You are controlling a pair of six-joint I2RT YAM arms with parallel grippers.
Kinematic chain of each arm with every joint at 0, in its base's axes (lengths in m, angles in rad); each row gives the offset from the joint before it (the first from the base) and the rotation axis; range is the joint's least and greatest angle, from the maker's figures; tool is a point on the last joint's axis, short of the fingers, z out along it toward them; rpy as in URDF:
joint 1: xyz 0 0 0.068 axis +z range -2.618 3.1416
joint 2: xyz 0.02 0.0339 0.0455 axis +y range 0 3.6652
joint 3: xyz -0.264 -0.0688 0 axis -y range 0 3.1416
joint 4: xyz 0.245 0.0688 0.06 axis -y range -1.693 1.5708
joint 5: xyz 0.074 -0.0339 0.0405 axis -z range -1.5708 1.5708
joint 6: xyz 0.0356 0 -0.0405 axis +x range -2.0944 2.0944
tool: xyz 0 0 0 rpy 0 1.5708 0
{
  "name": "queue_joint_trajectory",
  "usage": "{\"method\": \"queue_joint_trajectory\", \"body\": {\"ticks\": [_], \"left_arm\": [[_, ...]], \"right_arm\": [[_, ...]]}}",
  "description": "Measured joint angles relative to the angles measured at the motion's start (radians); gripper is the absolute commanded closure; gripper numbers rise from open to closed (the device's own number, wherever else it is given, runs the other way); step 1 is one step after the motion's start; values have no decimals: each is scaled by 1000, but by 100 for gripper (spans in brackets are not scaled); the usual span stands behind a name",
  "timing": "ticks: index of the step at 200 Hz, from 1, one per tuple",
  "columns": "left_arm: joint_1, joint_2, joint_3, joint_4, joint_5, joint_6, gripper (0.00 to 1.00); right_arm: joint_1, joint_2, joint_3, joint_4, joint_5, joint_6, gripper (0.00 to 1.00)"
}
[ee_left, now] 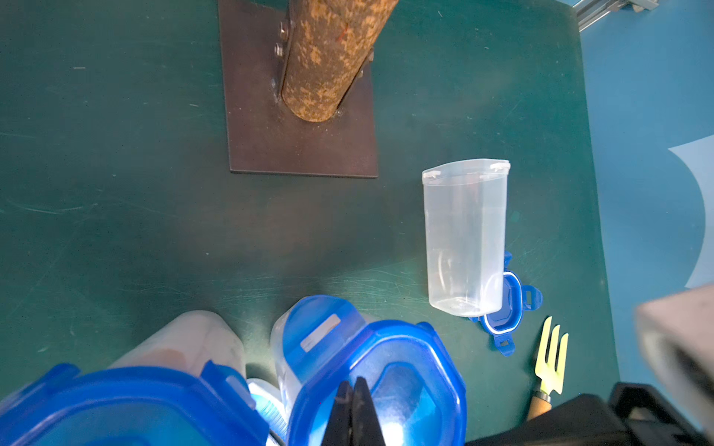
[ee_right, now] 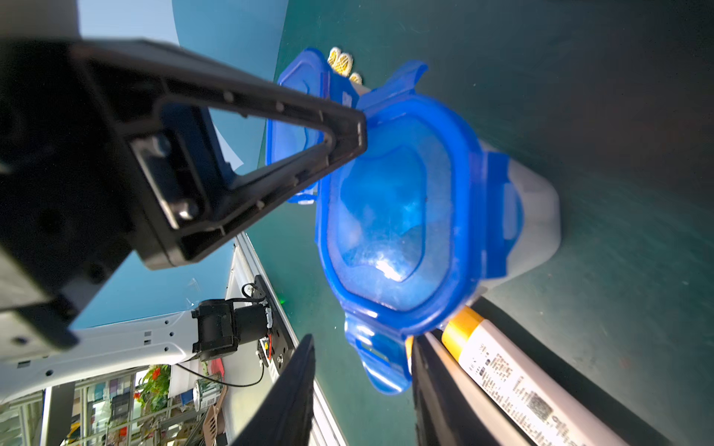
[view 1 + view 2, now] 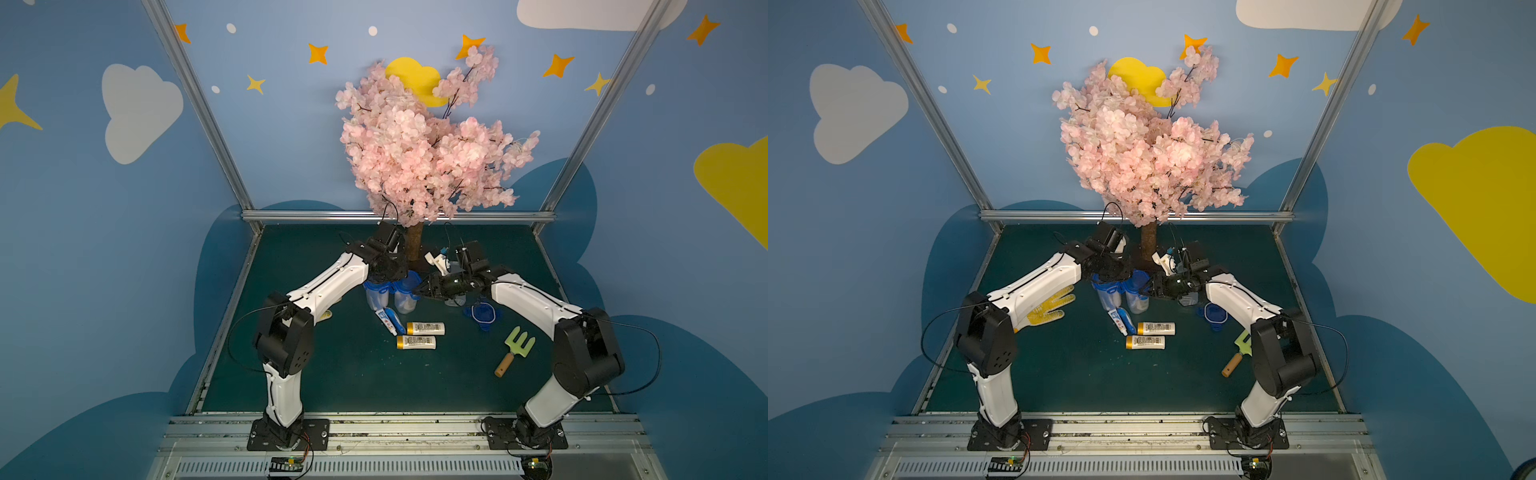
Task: Take out toiletry kits
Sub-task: Adjust the container at the center of the board.
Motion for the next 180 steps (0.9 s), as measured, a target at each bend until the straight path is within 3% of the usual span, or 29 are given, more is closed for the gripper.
{"method": "queue_joint_trajectory", "body": {"ticks": [69,129,180], "left_arm": [[-11,1,7,-7,26,17,98],[-37,-99,-30,-12,24,41,98],[-54,-143,-97,7,30,40,98]], "right_arm": [[29,-15,-68,80,-29,66,58],[-108,-178,-163,158,-63,114,44],[-150,-32,-161,340,-168,214,44]]}}
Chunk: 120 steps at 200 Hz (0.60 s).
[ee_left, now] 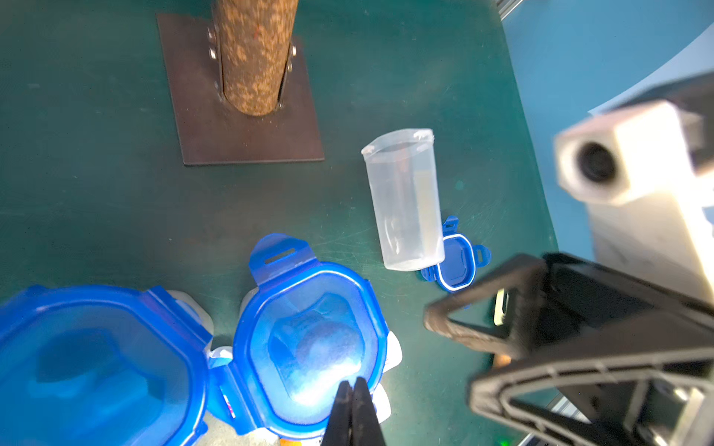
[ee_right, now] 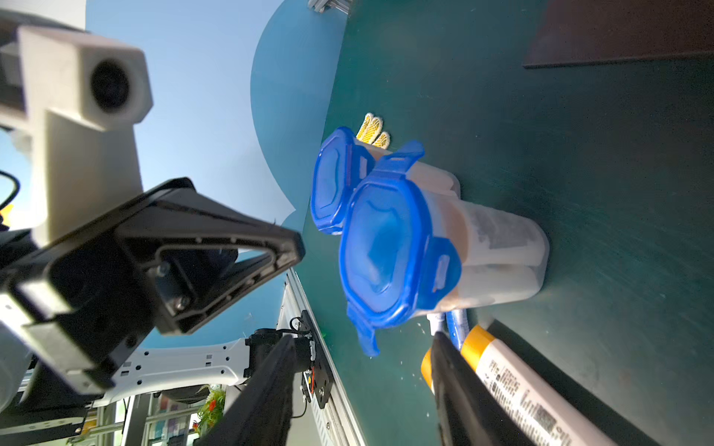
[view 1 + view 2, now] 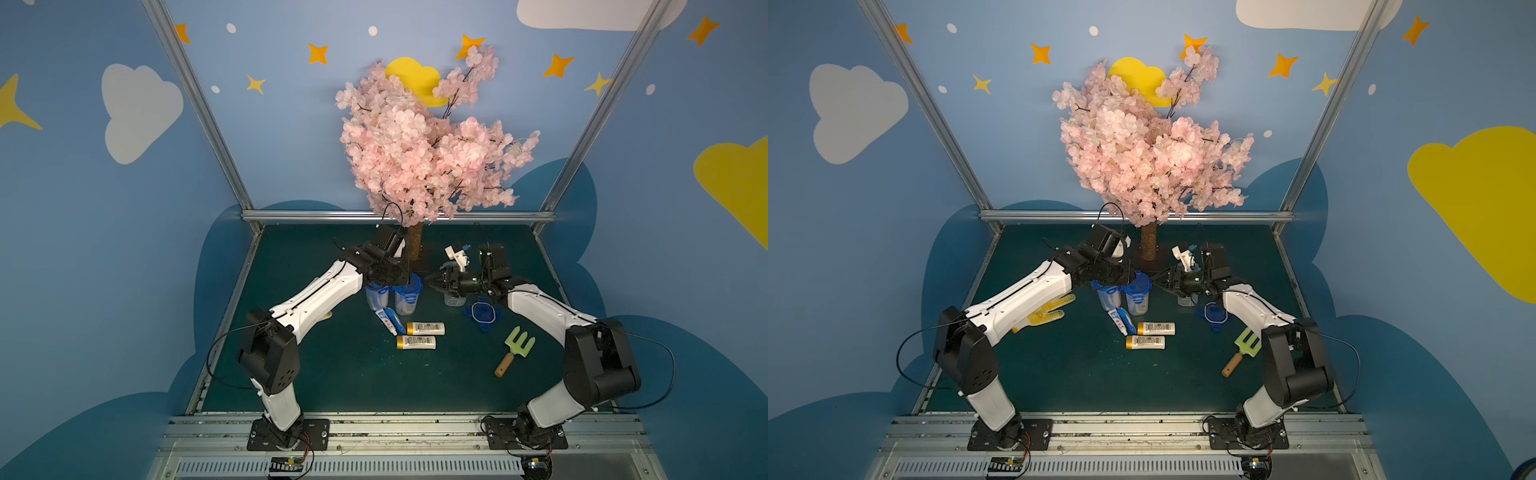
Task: Take out toiletry kits
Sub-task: Adjust the container at the center of the board, then unfasten the latch on the container.
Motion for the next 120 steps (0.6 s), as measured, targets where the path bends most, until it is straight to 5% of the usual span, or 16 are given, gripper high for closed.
{"method": "queue_joint_trajectory", "body": {"ticks": [120], "left_arm": [[-15,58,-28,56,28,-27,98]], "right_arm": [[-2,193,-18,415,-129,292,45]]}}
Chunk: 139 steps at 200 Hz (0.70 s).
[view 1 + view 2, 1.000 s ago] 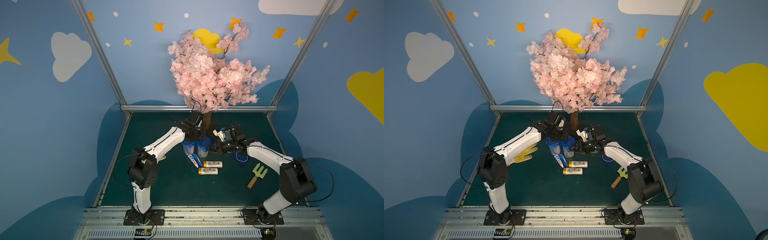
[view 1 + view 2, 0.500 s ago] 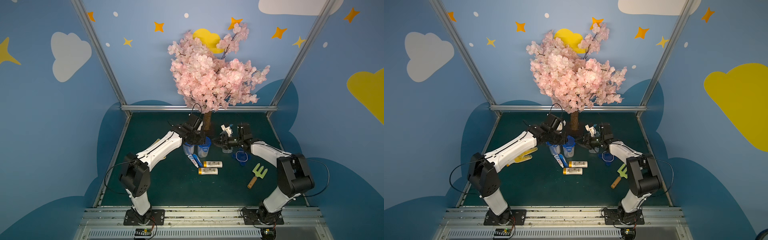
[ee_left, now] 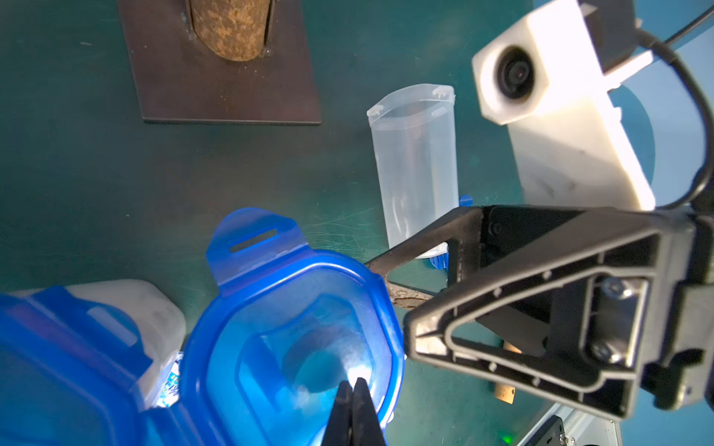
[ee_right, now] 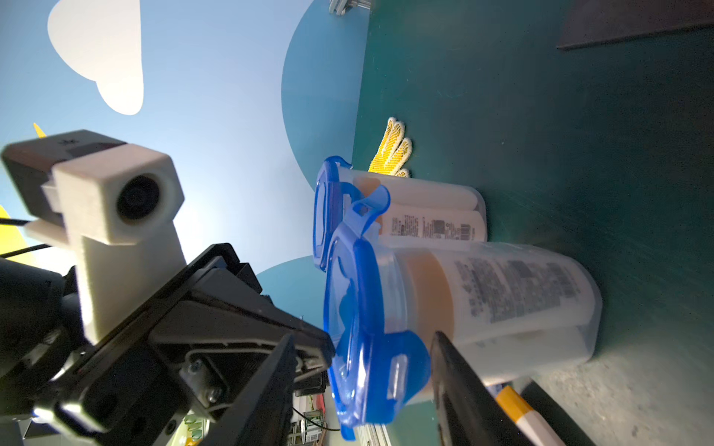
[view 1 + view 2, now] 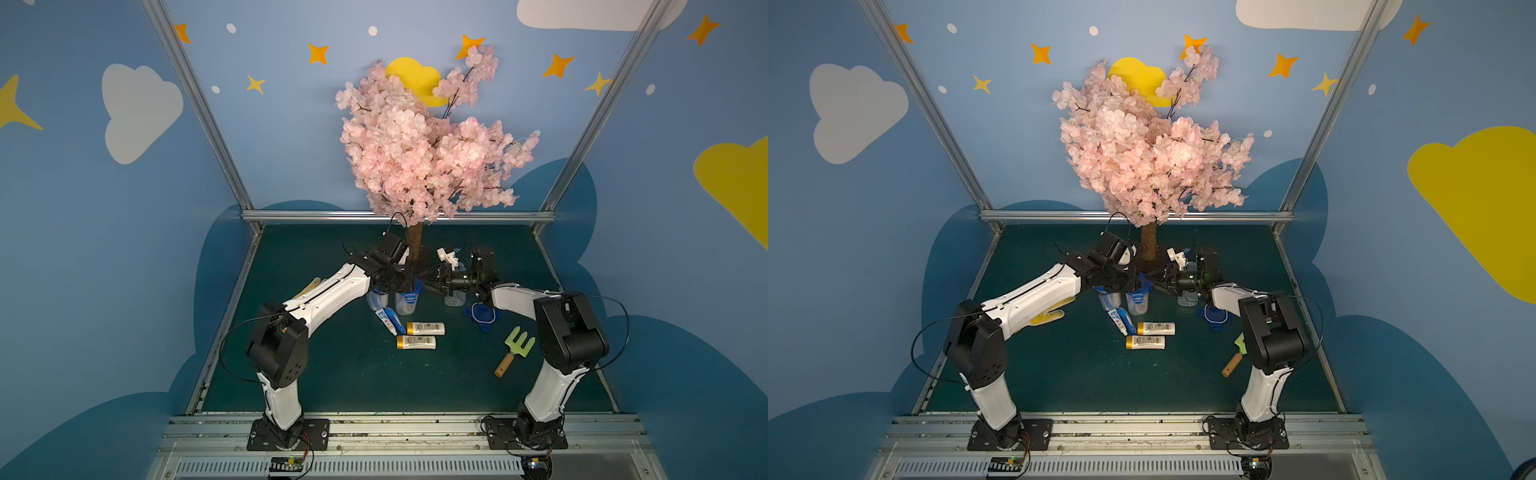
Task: Take out toiletry kits
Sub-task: Unfasten the latch on the container.
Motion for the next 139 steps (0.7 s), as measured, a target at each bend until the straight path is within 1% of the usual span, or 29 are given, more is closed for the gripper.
{"method": "queue_joint_trajectory", "body": {"ticks": [33,96,139], "left_arm": [[-4,5,-4,21,0,-2,98],[-5,6,-5,29,0,-3,98],[-5,12,-5,39,-1,-3,97]], "right_arm": [[-2,11,-25,82,-8,60,44],[-1,35,-47,102,-12,73,43],[0,45,-64,200,-39,127,44]]}}
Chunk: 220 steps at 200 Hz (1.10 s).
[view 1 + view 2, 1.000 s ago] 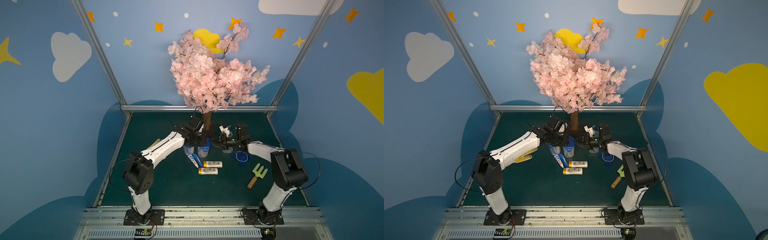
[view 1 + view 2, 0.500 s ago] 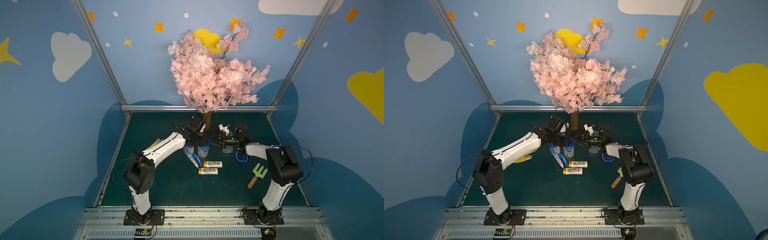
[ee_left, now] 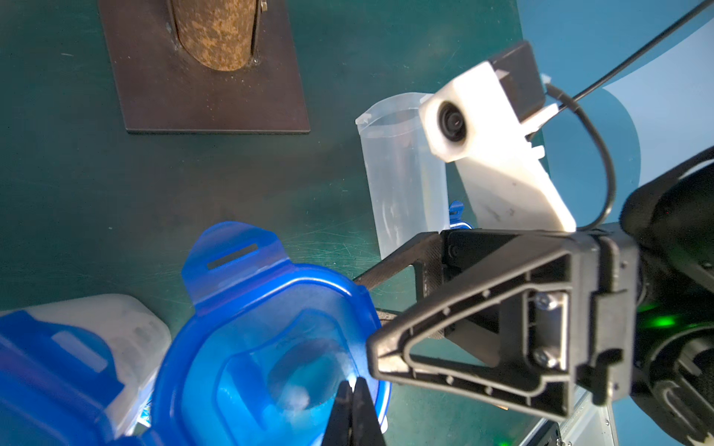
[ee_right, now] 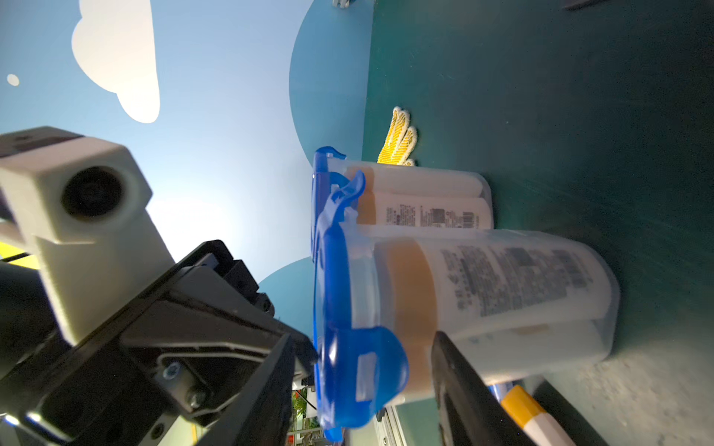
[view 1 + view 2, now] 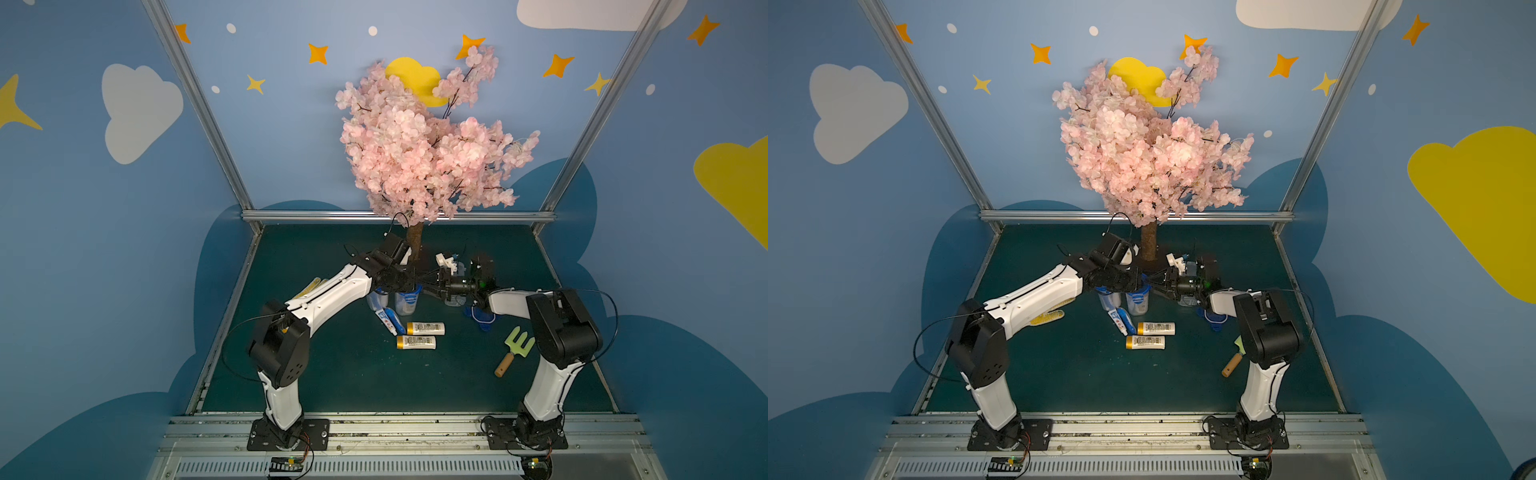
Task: Take out toiletry kits
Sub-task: Unfasten the latch on the container.
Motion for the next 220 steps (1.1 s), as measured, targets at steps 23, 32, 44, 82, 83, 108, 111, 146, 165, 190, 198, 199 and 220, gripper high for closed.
{"method": "queue_joint_trajectory", "body": {"ticks": [23,32,44,82,83,108,111,146,165,190,198,199,220], "left_arm": [[0,2,-16,37,0,-7,98],[0,2,-22,55,1,-12,98],[0,2,-32,76,1,-19,98],[3,1,-59,136,0,-33,98],[3,1,-60,137,0,-34,98],[5,-8,-91,182,2,-45,98],[5,-10,-96,187,1,-46,97],[9,-37,-156,257,1,-64,98],[10,-42,-176,286,1,-71,98],[10,-42,-195,320,3,-83,98],[9,-42,-201,330,5,-85,98],[9,-42,-201,330,6,-86,98],[8,-42,-216,353,11,-93,98]], "right_arm": [[1,-3,-18,72,-8,32,44],[1,-6,-29,96,-6,50,45],[1,-6,-44,129,-5,73,45],[-3,-6,-74,210,-2,159,47],[-3,-6,-75,212,-2,163,47],[-4,-2,-85,256,2,211,47],[-4,0,-86,262,2,219,48],[-10,34,-88,362,-7,306,49],[-11,36,-88,372,-6,330,50],[-16,36,-91,372,-5,344,51],[-18,36,-92,372,-5,348,51],[-18,36,-92,372,-5,349,51],[-21,36,-99,375,-2,354,53]]}}
